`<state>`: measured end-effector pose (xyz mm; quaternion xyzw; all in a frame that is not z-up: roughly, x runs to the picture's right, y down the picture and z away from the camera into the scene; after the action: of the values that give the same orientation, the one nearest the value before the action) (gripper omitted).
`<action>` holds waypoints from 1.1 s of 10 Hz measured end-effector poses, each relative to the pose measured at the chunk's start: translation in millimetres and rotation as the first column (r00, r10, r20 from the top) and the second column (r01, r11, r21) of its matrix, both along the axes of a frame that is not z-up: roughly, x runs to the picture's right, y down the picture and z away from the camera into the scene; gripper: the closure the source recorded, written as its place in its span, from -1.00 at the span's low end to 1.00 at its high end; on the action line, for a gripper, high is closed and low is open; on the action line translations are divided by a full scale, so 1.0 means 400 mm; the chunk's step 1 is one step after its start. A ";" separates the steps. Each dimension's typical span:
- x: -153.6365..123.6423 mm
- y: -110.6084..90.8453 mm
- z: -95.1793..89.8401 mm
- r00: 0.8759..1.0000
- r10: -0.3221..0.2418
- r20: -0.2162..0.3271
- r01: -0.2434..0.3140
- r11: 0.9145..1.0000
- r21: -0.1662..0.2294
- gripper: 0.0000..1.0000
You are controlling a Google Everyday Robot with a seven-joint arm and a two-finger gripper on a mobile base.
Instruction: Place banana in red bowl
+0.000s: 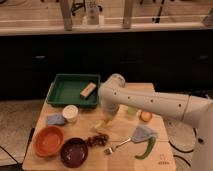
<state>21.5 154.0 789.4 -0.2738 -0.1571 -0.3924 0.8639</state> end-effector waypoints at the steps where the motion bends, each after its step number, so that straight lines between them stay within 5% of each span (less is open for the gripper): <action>1: -0.020 -0.005 -0.006 1.000 -0.016 0.015 0.016 1.000 0.005 1.00; 11: -0.195 0.010 -0.098 0.983 -0.152 0.099 0.149 0.988 0.040 1.00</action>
<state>-56.6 158.1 750.3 -0.2506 -0.1736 -0.4725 0.8269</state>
